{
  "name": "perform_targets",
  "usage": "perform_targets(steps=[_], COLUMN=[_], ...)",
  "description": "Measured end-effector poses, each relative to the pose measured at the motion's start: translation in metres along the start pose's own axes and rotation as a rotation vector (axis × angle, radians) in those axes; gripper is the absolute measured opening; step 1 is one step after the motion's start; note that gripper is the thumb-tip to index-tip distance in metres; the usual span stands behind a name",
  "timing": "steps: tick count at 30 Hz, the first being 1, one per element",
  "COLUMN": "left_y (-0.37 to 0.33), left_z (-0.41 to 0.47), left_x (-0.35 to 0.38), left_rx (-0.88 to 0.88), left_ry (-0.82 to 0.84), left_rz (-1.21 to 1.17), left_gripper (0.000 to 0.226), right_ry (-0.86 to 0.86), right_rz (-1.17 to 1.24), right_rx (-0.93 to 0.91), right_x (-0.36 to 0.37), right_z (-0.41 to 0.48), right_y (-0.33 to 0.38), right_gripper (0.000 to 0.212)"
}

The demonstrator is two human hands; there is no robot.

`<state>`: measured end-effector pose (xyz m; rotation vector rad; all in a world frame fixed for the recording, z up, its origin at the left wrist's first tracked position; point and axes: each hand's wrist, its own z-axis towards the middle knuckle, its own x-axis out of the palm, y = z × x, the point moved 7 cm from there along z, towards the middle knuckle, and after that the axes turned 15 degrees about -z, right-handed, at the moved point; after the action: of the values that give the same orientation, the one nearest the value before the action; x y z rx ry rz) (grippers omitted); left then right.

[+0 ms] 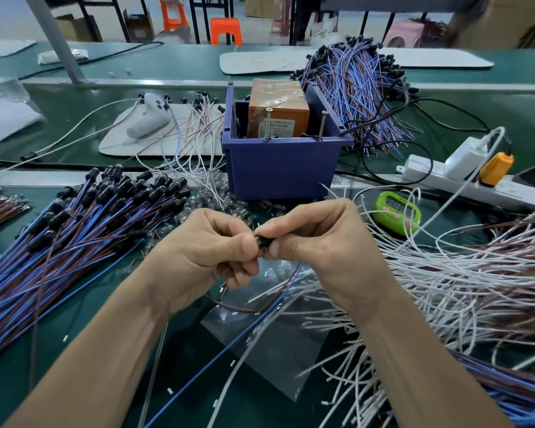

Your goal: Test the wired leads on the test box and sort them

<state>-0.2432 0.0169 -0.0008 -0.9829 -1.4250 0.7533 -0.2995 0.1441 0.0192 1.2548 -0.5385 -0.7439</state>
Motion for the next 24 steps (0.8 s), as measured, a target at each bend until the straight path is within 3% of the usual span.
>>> perform_targets(steps=[8, 12, 15, 19, 24], left_y=[0.0, -0.004, -0.014, -0.034, -0.037], left_z=[-0.001, 0.002, 0.002, -0.008, -0.01], left_x=[-0.004, -0.004, -0.006, -0.02, -0.001], left_rx=[0.022, 0.066, 0.144, 0.273, 0.404], left_ry=[-0.037, -0.141, -0.226, -0.334, -0.259], left_rz=[0.025, 0.12, 0.146, 0.098, 0.122], left_gripper=[0.042, 0.021, 0.019, 0.01, 0.015], right_ry=[-0.029, -0.103, -0.199, -0.287, -0.024], right_rz=[-0.024, -0.171, -0.205, 0.062, 0.452], right_rx=[0.021, 0.019, 0.025, 0.076, 0.137], right_x=[-0.001, -0.01, -0.019, -0.035, -0.015], right_z=[-0.001, 0.001, 0.003, 0.003, 0.001], right_y=[-0.003, -0.002, -0.003, -0.009, -0.011], right_gripper=[0.024, 0.025, 0.03, 0.03, 0.021])
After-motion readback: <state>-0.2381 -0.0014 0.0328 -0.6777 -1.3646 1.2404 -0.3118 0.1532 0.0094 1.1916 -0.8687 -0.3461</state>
